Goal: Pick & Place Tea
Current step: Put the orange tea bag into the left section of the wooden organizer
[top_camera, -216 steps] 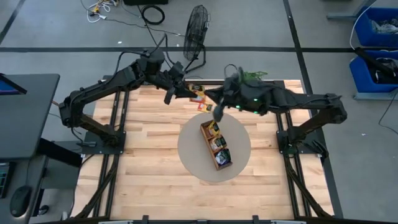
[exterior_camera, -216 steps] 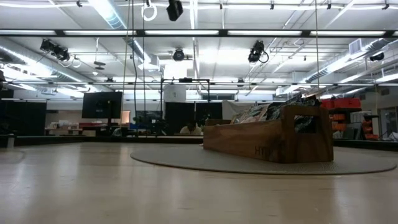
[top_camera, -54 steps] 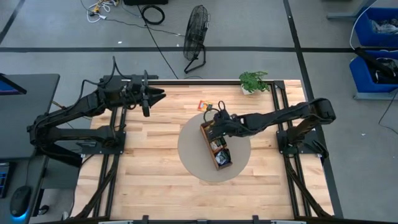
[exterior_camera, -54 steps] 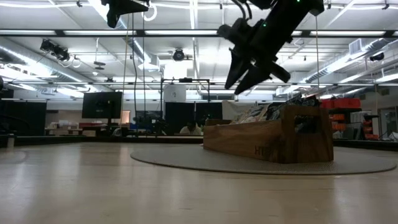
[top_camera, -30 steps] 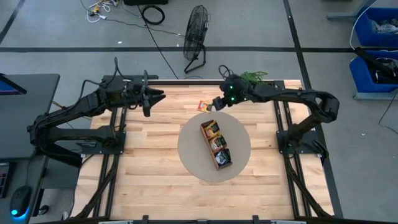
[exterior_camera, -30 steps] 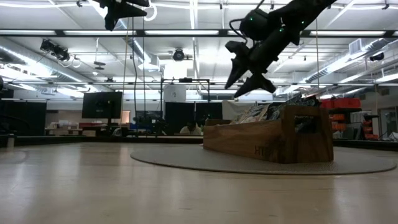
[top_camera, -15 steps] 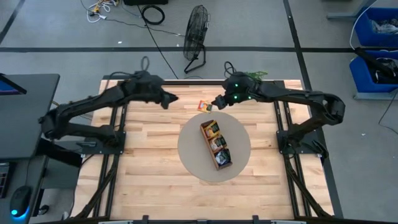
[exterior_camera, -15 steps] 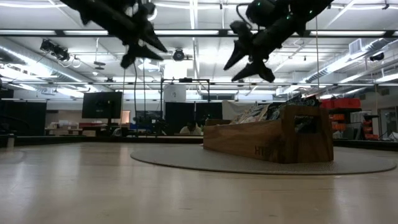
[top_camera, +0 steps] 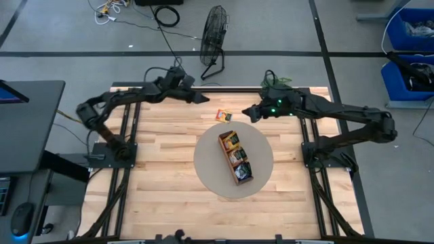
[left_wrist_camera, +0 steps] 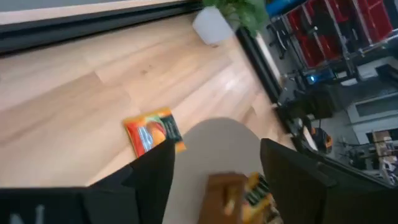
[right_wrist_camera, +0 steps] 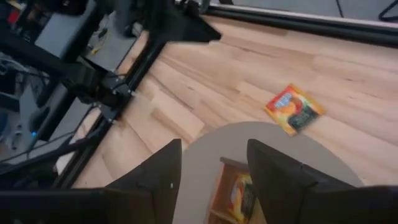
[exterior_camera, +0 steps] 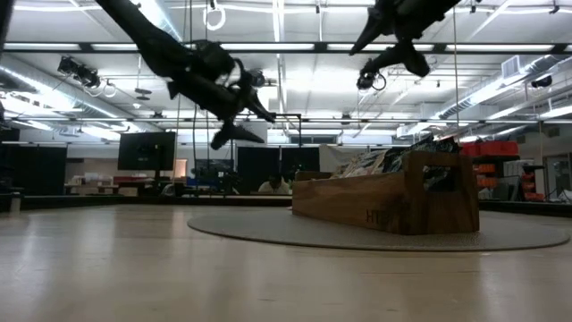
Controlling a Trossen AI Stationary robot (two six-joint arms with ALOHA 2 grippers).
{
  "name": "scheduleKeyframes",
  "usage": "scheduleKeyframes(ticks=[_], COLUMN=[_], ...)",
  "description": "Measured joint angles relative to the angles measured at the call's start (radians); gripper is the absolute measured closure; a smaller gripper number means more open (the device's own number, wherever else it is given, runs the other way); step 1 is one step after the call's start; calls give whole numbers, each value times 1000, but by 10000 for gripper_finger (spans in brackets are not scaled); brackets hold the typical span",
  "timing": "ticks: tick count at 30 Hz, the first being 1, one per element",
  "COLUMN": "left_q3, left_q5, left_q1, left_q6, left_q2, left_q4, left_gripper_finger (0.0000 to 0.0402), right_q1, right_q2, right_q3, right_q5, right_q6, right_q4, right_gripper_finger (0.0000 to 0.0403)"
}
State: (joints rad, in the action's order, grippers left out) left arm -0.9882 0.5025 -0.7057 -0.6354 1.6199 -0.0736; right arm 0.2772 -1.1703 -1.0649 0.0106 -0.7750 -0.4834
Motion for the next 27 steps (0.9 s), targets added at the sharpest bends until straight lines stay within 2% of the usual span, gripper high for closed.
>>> scheduleKeyframes(ticks=[5, 7, 9, 13, 17, 20, 27], left_q3=[-138, -222, -320, -546, -739, -830, -897], left_q5=[0, 1, 0, -10, -124, -221, -239], left_q1=[-3, -3, -3, 7, 36, 66, 173], left_q6=[26, 46, 98, 361, 608, 639, 693], left_q2=[163, 225, 283, 390, 468, 514, 572], left_q4=[45, 120, 266, 600, 827, 862, 928], left_gripper_finger=[148, 149, 153, 162, 165, 165, 165], right_q1=[-20, -26, -31, -50, -64, -73, -82], right_q2=[30, 31, 31, 30, 30, 30, 30], right_q3=[0, 0, 0, 0, 0, 0, 0], right_q5=[16, 19, 18, 26, 27, 42, 44], right_q6=[-3, -3, -4, -3, 1, -2, -43], right_q4=[-56, -62, -67, -67, -67, -74, -102], right_gripper_finger=[213, 213, 213, 213, 213, 213, 213])
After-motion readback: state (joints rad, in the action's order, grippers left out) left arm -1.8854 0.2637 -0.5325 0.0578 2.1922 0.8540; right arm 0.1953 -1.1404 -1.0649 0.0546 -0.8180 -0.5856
